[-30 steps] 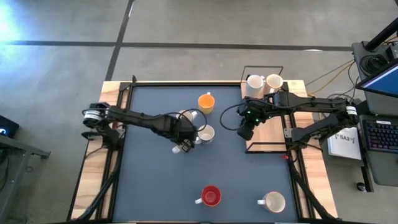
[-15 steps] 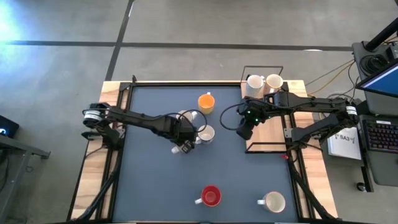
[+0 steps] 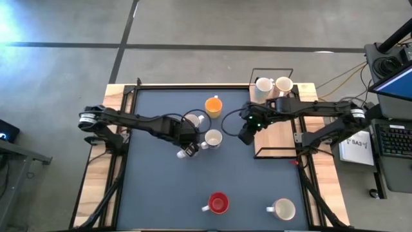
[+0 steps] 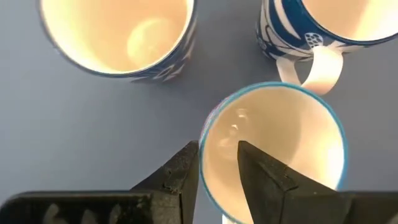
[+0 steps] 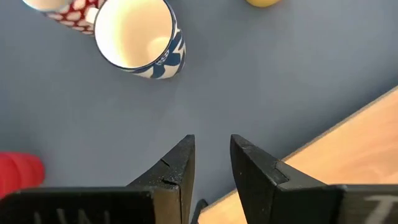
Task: Place coffee mugs
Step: Move the red and white cup to the center of the table, then put the dark blue cup on the shelf aligned with the orange cup
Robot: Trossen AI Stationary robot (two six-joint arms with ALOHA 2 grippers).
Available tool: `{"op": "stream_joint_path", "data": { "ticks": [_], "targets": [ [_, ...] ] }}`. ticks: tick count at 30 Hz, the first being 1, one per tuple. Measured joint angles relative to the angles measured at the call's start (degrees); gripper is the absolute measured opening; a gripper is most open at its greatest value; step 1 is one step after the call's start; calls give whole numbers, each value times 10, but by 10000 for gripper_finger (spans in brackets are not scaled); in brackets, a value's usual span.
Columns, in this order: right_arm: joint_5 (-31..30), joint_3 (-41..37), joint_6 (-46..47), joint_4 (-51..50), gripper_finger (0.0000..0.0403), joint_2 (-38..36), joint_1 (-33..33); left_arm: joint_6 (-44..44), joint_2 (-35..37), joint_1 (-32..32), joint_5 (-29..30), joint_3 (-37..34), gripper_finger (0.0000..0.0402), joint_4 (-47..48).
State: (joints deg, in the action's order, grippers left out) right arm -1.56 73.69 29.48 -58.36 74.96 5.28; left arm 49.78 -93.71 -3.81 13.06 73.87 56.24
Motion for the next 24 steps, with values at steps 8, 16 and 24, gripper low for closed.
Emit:
{"op": "stream_joint_path", "data": {
  "ticks": [8,16,24],
  "targets": [
    [1,0,26,46,94,67,0,2,49,-8,25,0,94,24],
    [1,0,120,159,107,121,0,-33,132,-19,41,0,94,37],
    [1,0,178,192,107,164,2,-77,213,-30,74,0,94,53]
  ]
}}
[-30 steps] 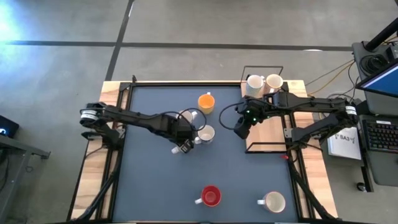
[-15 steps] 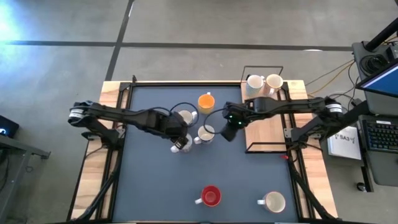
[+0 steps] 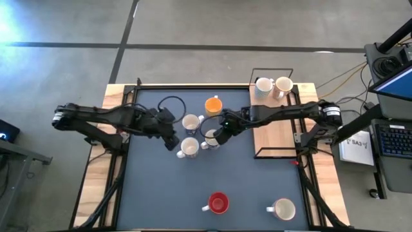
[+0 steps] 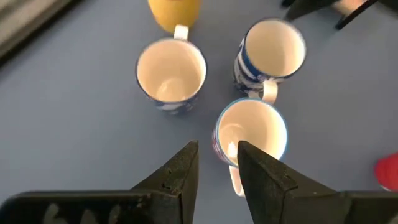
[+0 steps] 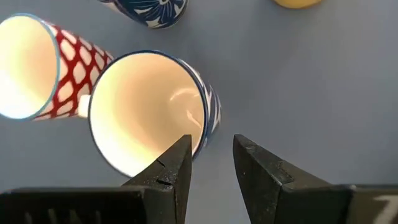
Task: Place coffee mugs
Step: Put the dark blue cup on the shelf aligned with the orange cup
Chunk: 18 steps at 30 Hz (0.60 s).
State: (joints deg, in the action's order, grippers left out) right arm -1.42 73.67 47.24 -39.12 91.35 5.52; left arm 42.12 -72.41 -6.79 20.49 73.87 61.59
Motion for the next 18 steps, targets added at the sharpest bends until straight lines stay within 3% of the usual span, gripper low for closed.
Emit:
{"op": "stream_joint_path", "data": {
  "ticks": [12,18],
  "targets": [
    [3,1,40,43,106,64,1,-63,59,0,37,0,94,36],
    [4,1,45,41,64,69,1,-80,80,0,50,-1,94,66]
  ]
}}
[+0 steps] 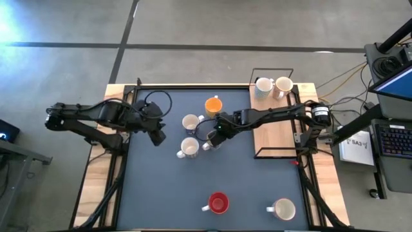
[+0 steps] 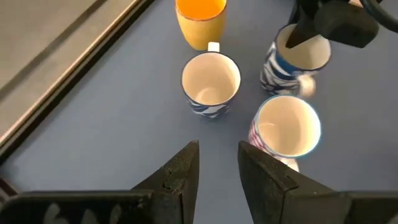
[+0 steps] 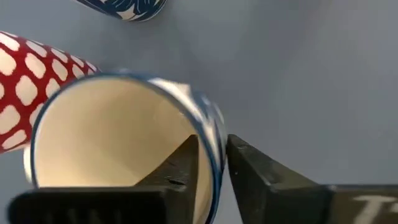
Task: Place coffee mugs
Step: Put the dark blue cup on the shelf aligned with the orange cup
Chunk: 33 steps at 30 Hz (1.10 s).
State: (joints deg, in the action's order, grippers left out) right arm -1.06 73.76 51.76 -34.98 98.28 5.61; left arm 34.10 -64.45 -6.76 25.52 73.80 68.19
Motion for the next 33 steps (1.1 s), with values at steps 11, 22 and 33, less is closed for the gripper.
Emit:
{"op": "stream_joint_path", "data": {
  "ticks": [11,22,33],
  "targets": [
    [30,-1,-8,-20,19,-25,0,-53,41,0,10,0,94,5],
    [24,-1,-31,-211,18,-111,31,-62,50,1,30,0,94,-15],
    [4,-1,-119,-392,21,-204,109,-56,44,1,57,0,94,-59]
  ]
}}
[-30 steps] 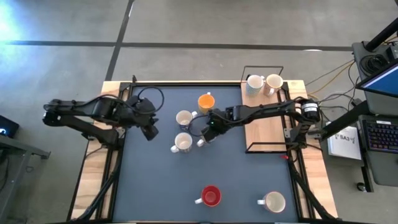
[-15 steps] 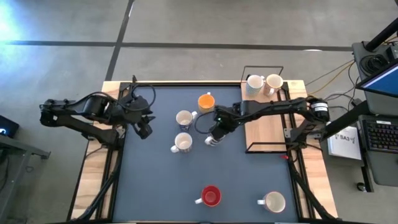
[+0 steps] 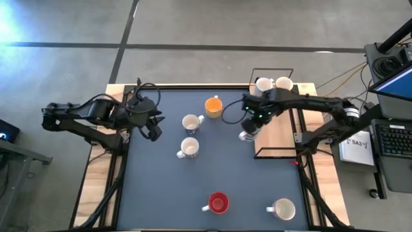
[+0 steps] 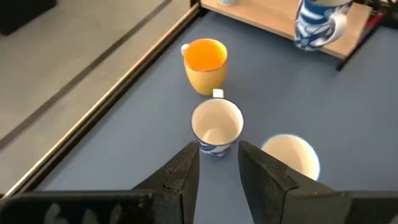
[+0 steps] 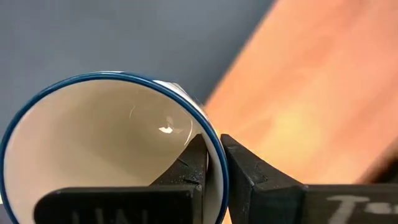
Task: Place coffee mugs
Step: Put the dark blue cup on the shelf aligned with the orange cup
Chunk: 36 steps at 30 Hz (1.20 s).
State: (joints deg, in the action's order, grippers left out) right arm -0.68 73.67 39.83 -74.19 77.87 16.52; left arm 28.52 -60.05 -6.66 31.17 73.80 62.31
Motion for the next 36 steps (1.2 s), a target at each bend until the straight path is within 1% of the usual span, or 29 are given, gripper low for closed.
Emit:
{"op": "stream_joint_path", "data": {
  "ticks": [3,8,19,24,30,33,36],
  "targets": [
    [-15,0,-16,-21,21,-20,26,13,-1,0,18,0,94,0],
    [-27,-7,-49,-22,22,-42,72,26,-1,0,28,0,94,-2],
    [-29,-68,-120,-32,22,-44,187,37,-1,0,29,0,94,-2],
    [-27,-99,-118,-33,22,-49,230,37,-1,0,29,0,94,-2],
    [-19,-120,-91,-33,23,-57,255,35,-1,0,42,0,94,1],
    [-32,-117,-69,-33,23,-66,261,35,-1,0,44,0,94,3],
    [-60,-109,-56,-34,22,-79,263,32,-1,2,45,0,94,5]
  ]
}}
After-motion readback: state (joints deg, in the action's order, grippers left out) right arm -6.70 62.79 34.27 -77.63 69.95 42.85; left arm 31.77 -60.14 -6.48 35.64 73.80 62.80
